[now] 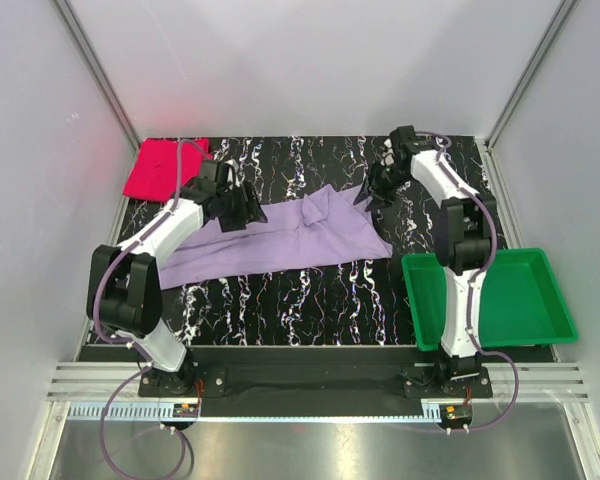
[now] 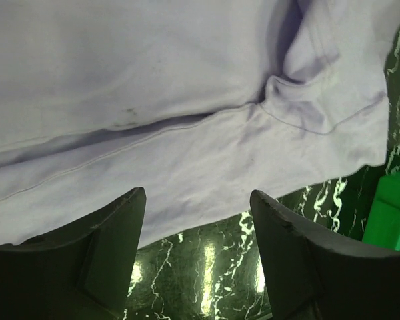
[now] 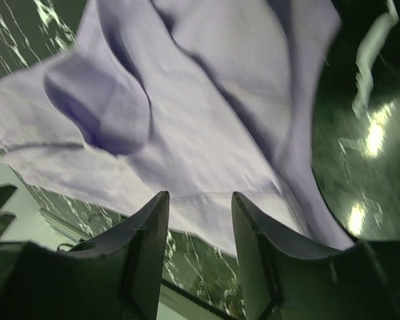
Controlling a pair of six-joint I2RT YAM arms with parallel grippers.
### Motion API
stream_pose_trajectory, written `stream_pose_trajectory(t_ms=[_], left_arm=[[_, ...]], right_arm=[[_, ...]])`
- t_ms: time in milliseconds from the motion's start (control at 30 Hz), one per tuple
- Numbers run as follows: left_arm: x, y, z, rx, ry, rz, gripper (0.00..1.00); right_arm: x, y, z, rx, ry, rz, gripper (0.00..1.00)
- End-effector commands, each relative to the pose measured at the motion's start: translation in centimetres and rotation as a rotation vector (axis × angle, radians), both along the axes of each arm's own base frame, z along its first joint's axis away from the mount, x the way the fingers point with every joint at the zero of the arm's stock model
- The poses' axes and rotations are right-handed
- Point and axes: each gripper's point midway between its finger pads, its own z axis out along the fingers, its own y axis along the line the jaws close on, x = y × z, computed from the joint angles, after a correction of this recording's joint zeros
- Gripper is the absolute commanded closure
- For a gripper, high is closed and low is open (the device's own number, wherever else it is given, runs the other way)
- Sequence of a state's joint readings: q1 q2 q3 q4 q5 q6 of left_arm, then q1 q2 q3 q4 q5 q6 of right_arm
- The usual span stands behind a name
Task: Fold and stack the t-shirts
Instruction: Fold the tshirt
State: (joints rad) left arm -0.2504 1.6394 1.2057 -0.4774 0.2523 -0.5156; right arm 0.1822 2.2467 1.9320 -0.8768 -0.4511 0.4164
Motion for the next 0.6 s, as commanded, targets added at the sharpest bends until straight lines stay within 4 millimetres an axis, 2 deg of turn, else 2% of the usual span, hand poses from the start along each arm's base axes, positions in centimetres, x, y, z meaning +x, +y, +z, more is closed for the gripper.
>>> stream_pose_trajectory(t_ms=[0, 67, 100, 133, 167, 200, 267, 367, 467, 500, 567], left_arm=[[1.0, 3.1, 1.8, 0.071, -0.012, 0.123, 0.31], [0.1, 5.1, 1.0, 0.094, 0.027, 0.171, 0.32], [-0.3, 7.3, 0.7, 0.11, 0.048, 0.222, 0.33], [-0.6, 8.4, 1.0, 0.111, 0.043, 0.248, 0.34], [-0.9, 9.5, 0.8, 0.114, 0.044, 0.266, 0.34], [-1.4, 11.5, 0.1, 0.112, 0.064, 0.304, 0.34], [-1.5, 12.9, -0.4, 0.088, 0.078, 0.341, 0.36], [-1.4, 13.1, -1.6, -0.034, 0.119, 0.366, 0.46], [-0.7, 11.2, -2.5, -0.163, 0.099, 0.33, 0.6], [0.2, 10.5, -2.0, -0.223, 0.057, 0.319, 0.63], [0.0, 9.8, -2.9, -0.268, 0.054, 0.316, 0.72]], right_arm=[[-2.7, -1.2, 2.9, -0.044, -0.049, 0.031, 0.51], [-3.3, -1.3, 3.3, -0.037, -0.067, 0.028, 0.51], [-3.7, -1.3, 3.2, -0.031, -0.062, 0.027, 0.51], [-4.6, -1.1, 2.5, -0.021, -0.036, 0.029, 0.51], [-4.8, -1.0, 2.9, -0.005, -0.038, 0.023, 0.51], [-4.9, -0.7, 3.0, 0.01, -0.041, 0.023, 0.5], [-5.4, -0.3, 3.0, 0.025, -0.031, 0.027, 0.51], [-5.9, 0.2, 3.2, 0.031, -0.034, 0.05, 0.5], [-6.2, 0.5, 3.2, 0.04, -0.031, 0.066, 0.51], [-6.4, 0.5, 3.1, 0.042, -0.027, 0.07, 0.51], [-6.8, 0.5, 2.8, 0.047, -0.024, 0.076, 0.51]])
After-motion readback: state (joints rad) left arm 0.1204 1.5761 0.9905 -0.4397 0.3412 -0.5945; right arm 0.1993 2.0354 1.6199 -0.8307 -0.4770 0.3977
